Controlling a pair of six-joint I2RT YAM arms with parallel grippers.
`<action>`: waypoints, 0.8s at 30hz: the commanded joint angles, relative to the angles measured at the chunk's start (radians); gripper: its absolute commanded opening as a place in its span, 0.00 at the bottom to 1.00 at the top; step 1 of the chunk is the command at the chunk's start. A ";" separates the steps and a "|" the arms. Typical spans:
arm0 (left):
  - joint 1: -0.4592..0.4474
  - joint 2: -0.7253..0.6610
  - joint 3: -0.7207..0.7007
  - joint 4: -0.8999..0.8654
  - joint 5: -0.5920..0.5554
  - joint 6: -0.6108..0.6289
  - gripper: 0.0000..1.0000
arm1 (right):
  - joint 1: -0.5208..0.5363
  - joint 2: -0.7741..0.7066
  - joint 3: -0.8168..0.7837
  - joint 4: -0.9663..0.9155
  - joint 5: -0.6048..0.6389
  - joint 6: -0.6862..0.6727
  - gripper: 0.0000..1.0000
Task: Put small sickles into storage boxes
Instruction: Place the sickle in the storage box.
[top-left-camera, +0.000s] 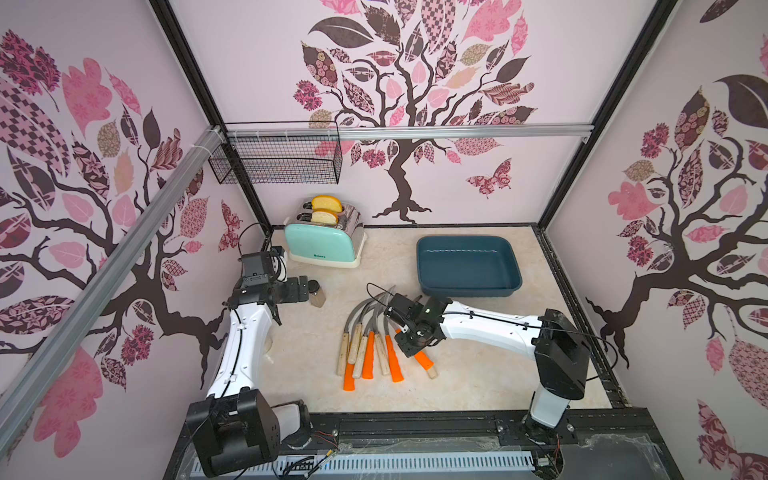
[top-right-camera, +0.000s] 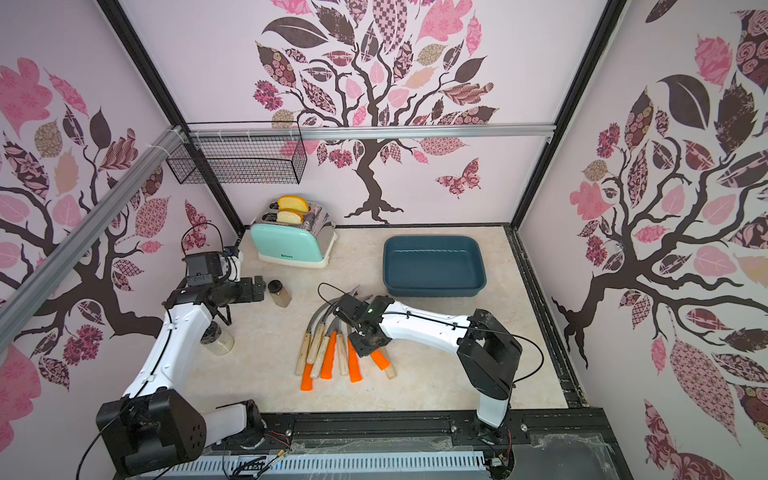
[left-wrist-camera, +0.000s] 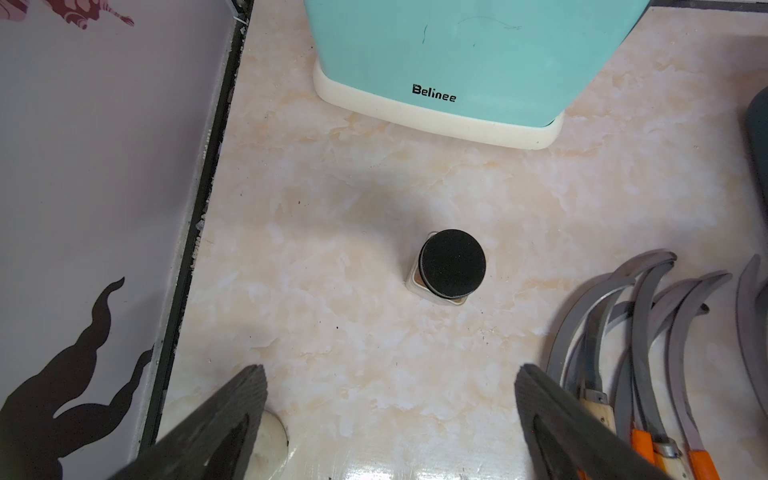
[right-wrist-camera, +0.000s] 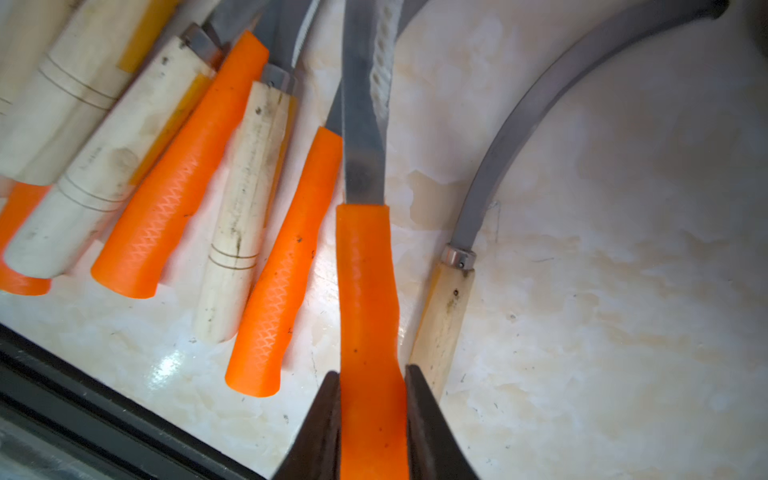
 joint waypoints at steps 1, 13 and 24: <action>0.006 -0.011 0.005 0.010 0.011 -0.002 0.98 | -0.041 -0.053 0.068 -0.060 -0.010 -0.027 0.08; 0.006 -0.024 0.016 -0.004 0.017 0.000 0.98 | -0.310 -0.128 0.168 -0.104 -0.093 -0.131 0.08; 0.006 -0.022 0.028 -0.016 0.037 -0.002 0.98 | -0.556 -0.045 0.240 -0.090 -0.230 -0.193 0.08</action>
